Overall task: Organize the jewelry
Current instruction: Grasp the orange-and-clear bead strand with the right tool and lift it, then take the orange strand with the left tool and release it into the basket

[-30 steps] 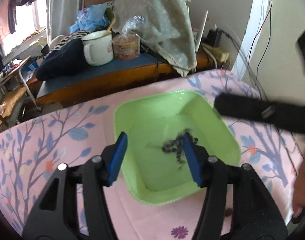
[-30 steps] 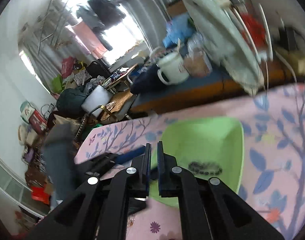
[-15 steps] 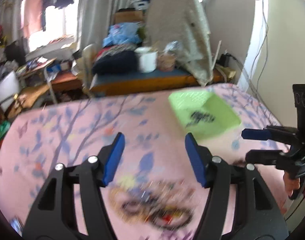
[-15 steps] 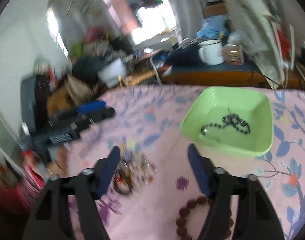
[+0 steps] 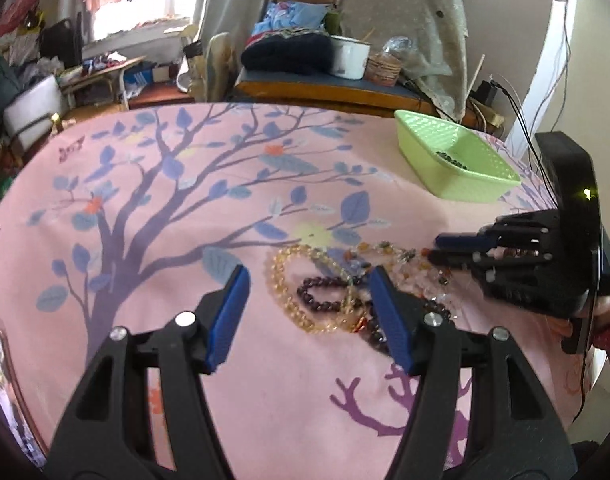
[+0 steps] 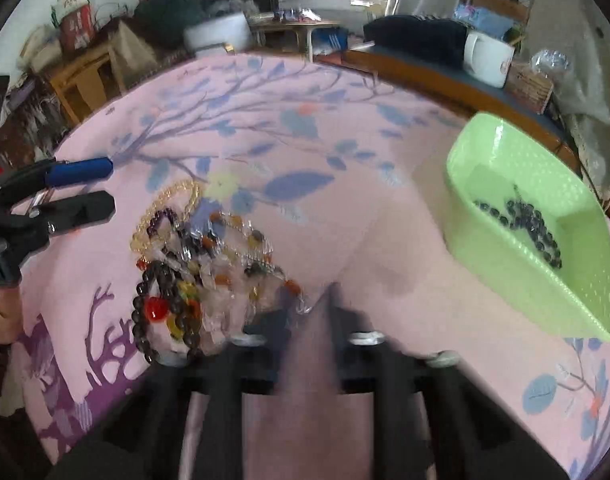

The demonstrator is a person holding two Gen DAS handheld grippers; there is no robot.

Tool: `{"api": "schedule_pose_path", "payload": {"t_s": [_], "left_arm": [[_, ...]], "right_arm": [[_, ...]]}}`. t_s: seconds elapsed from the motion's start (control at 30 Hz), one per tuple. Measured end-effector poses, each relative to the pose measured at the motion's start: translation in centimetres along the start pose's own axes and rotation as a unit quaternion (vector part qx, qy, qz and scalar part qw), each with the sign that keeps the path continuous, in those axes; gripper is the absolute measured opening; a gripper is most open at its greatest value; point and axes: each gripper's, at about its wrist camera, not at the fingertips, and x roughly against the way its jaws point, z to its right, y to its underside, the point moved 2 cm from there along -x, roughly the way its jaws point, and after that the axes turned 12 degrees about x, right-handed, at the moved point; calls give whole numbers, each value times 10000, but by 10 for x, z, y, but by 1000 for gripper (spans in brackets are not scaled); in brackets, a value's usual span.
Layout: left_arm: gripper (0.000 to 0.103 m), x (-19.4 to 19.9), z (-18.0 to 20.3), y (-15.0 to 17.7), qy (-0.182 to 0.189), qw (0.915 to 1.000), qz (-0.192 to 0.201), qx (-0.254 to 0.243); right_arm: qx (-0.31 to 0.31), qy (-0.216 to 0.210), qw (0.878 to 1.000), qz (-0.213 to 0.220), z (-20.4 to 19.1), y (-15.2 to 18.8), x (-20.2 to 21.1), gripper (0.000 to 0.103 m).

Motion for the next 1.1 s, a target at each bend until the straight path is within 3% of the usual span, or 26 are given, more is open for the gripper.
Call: {"api": "schedule_pose_path", "payload": {"t_s": [0.13, 0.4, 0.5, 0.67, 0.93, 0.97, 1.03, 1.1], "left_arm": [[61, -4, 19, 0, 51, 9997, -13, -254], [61, -27, 81, 17, 202, 9936, -225, -1085], [76, -31, 104, 25, 324, 9896, -225, -1385], [77, -32, 143, 35, 668, 9807, -210, -1825], [76, -36, 179, 31, 1262, 9781, -250, -1638], [62, -36, 181, 31, 1345, 9774, -250, -1613], [13, -36, 183, 27, 1477, 9748, -335, -1637], [5, -32, 183, 18, 1514, 9748, -281, -1615]], "right_arm": [[-205, 93, 9997, 63, 6, 8, 12, 0], [-782, 357, 9916, 964, 21, 40, 92, 0], [-840, 422, 9878, 1240, 20, 47, 120, 0], [-832, 441, 9842, 1503, 17, 46, 146, 0], [-1000, 290, 9771, 1855, 21, 45, 172, 0], [-1022, 289, 9754, 1931, 21, 44, 177, 0], [-1017, 303, 9735, 2026, 22, 43, 187, 0], [-992, 332, 9714, 2131, 24, 39, 198, 0]]}}
